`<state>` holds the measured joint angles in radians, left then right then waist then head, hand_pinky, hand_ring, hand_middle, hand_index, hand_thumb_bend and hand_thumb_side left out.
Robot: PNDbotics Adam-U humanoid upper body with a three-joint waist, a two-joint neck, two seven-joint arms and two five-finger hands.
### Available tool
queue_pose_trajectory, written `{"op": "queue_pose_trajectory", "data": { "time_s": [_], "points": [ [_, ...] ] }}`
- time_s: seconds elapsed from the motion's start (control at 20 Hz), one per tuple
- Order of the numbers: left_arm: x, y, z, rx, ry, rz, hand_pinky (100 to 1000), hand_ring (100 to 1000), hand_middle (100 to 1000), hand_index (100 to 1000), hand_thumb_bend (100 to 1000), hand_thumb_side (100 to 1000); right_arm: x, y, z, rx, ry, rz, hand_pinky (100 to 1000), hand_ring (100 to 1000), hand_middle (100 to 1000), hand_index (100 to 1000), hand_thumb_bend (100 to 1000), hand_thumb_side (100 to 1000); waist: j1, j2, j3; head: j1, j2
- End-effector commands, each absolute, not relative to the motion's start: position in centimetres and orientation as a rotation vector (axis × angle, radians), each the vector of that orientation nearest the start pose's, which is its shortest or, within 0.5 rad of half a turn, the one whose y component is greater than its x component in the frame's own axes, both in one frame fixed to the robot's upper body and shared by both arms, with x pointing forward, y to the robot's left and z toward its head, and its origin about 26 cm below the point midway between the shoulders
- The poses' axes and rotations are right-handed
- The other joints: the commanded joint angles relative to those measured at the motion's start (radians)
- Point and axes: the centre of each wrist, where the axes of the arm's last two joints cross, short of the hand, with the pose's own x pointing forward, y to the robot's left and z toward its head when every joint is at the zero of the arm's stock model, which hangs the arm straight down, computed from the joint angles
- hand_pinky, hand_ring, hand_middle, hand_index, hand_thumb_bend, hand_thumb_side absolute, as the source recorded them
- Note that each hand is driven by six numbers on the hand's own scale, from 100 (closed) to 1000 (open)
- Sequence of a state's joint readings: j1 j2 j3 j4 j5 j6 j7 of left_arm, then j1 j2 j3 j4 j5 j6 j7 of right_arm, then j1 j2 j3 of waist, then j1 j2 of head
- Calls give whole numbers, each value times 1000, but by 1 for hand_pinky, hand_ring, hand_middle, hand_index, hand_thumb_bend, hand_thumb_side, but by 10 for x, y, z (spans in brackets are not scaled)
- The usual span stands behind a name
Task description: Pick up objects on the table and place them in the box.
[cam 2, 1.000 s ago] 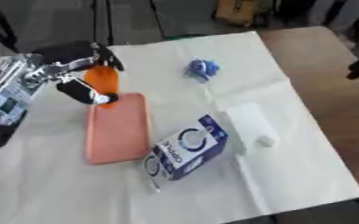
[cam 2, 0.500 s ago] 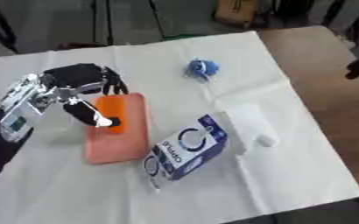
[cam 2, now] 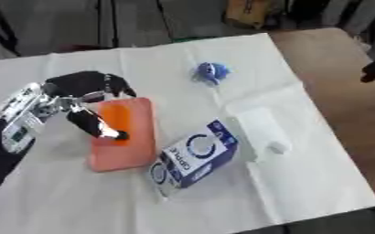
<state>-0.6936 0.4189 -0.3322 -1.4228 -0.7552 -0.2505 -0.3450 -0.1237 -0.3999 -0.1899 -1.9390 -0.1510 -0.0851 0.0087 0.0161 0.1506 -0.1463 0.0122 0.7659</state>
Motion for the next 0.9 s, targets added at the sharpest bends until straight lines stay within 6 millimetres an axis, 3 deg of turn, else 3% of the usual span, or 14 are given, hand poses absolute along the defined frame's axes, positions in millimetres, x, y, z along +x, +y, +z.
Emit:
{"op": "queue_pose_trajectory", "data": {
  "time_s": [0.05, 0.1, 0.15, 0.2, 0.35, 0.55, 0.9],
  "points": [
    [390, 213, 218, 693, -2018, -1466, 734, 725, 776, 870, 716, 763, 281, -343, 173, -281, -2191, 221, 460, 505, 745, 926, 317, 635, -4, -13, 2, -4, 4],
    [383, 215, 227, 685, -2073, -1397, 731, 716, 768, 864, 724, 701, 281, -342, 173, -281, -2192, 221, 460, 505, 745, 926, 316, 635, -4, -13, 4, -6, 4],
    [375, 217, 234, 674, -2113, -1343, 731, 716, 768, 864, 724, 701, 281, -342, 173, -281, -2193, 221, 460, 505, 745, 926, 316, 635, -4, -13, 5, -7, 4],
    [368, 221, 241, 659, -2163, -1264, 719, 697, 754, 852, 681, 638, 281, -343, 173, -282, -2193, 220, 461, 505, 745, 926, 314, 636, -5, -12, 8, -9, 4],
    [347, 234, 249, 555, -2290, -1023, 713, 696, 749, 847, 608, 618, 280, -343, 173, -287, -2194, 218, 460, 505, 745, 926, 313, 636, -7, -11, 12, -12, 4],
    [333, 262, 236, 446, -2360, -667, 681, 681, 735, 830, 582, 580, 280, -344, 174, -296, -2196, 214, 460, 505, 745, 926, 312, 636, -6, -7, 18, -20, 4],
    [316, 290, 214, 438, -2348, -359, 669, 670, 721, 826, 557, 607, 280, -345, 175, -302, -2200, 211, 460, 505, 745, 926, 310, 635, -4, -2, 24, -23, 4]
  ]
}}
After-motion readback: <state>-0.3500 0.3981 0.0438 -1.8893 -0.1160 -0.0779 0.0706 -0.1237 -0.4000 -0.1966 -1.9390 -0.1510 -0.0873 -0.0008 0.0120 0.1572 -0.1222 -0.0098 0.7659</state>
